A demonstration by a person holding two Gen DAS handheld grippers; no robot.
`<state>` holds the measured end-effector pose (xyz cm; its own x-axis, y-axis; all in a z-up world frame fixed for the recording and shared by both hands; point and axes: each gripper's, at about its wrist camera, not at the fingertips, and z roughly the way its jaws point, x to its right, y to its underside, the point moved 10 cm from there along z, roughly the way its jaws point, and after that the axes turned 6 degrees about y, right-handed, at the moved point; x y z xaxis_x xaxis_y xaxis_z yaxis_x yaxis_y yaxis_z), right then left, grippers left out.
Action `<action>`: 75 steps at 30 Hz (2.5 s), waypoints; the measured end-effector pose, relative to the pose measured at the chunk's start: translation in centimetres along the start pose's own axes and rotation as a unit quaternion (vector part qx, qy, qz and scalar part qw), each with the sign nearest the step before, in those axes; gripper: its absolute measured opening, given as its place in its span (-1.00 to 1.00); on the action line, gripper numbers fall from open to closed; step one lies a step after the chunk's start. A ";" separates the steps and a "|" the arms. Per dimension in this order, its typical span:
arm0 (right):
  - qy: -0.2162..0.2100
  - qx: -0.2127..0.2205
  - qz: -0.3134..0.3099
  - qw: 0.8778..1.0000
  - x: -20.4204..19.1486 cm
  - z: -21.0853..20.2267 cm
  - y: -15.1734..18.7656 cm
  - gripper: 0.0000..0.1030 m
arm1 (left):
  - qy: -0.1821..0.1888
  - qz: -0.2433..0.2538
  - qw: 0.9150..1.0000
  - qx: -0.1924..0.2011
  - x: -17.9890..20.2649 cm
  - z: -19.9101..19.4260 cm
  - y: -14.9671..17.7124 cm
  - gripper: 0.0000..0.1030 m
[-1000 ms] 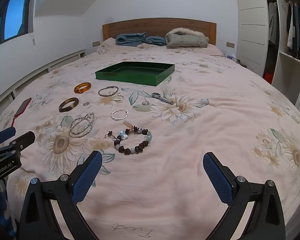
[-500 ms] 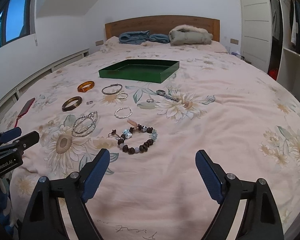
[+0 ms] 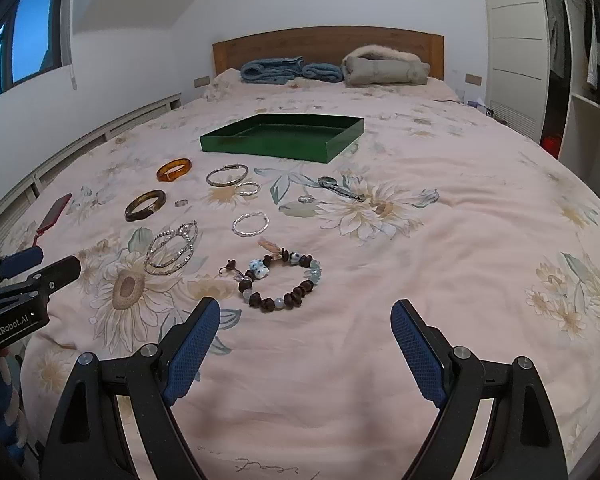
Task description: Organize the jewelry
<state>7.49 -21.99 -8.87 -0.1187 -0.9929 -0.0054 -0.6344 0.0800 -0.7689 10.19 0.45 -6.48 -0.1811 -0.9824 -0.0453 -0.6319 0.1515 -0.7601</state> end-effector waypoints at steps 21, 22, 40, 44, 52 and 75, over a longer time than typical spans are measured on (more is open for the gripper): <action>-0.012 -0.008 -0.019 1.000 -2.1 0.7 -0.4 0.67 | 0.013 -0.009 1.000 -0.008 -0.8 0.6 0.1 0.40; -0.013 -0.008 -0.019 1.000 -2.1 0.8 -0.4 0.67 | 0.013 -0.009 1.000 -0.009 -0.8 0.6 0.1 0.40; -0.028 -0.033 -0.020 0.999 -2.3 3.8 -0.9 0.67 | 0.116 -0.037 0.991 -0.047 0.9 3.9 -0.7 0.39; -0.034 -0.049 -0.019 0.998 -2.4 5.4 -0.8 0.67 | 0.162 -0.027 0.985 -0.061 2.8 5.1 -1.2 0.39; -0.040 -0.074 -0.022 0.996 -1.9 7.8 -0.3 0.67 | 0.166 0.001 0.981 -0.098 5.5 10.1 -1.2 0.40; -0.067 -0.085 -0.029 0.994 -1.8 9.7 -0.7 -0.67 | 0.186 -0.014 0.975 -0.120 5.4 12.7 -1.0 -0.86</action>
<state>15.58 -21.14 -14.52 0.0182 -0.9981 -0.0585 -0.7585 0.0243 -0.6512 19.46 -6.43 -14.19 -0.3931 -0.8860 0.2460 -0.7911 0.1895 -0.5816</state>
